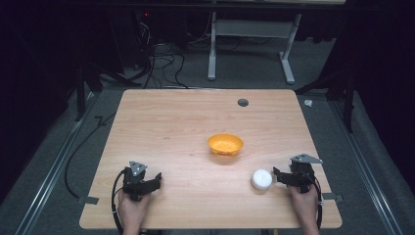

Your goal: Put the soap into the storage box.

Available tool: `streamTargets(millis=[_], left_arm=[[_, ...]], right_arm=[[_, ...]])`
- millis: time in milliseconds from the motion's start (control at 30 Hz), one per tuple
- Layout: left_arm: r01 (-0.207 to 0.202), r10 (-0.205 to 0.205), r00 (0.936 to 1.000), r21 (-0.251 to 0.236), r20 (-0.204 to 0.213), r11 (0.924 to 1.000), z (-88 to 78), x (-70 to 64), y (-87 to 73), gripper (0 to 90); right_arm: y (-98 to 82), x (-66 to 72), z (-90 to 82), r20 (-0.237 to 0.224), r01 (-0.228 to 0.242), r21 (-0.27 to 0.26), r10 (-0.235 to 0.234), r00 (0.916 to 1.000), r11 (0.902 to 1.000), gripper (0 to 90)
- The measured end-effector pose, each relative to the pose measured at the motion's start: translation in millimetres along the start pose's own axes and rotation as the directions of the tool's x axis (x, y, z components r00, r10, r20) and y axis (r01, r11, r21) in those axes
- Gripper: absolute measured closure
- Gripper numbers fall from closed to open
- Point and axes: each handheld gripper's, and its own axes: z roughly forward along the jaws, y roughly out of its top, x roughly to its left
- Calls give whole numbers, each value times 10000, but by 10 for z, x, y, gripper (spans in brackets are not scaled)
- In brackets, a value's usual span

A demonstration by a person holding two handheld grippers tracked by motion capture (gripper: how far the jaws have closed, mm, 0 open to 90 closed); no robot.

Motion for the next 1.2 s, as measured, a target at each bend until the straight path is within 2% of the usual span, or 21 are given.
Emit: streamTargets(millis=[1000,1133,1200], left_arm=[[-3,3,10000,12,13,10000,0,-1,1,231],[-25,25,10000,30,17,10000,-1,0,1,230],[-27,27,10000,31,22,10000,-1,0,1,229]], right_arm=[[20,3,21,-146,170,71,-169,9998,9998,165],[7,-25,-12,-336,-176,21,177,9993,9998,192],[-14,-42,-34,-445,-397,-164,389,9982,9991,196]])
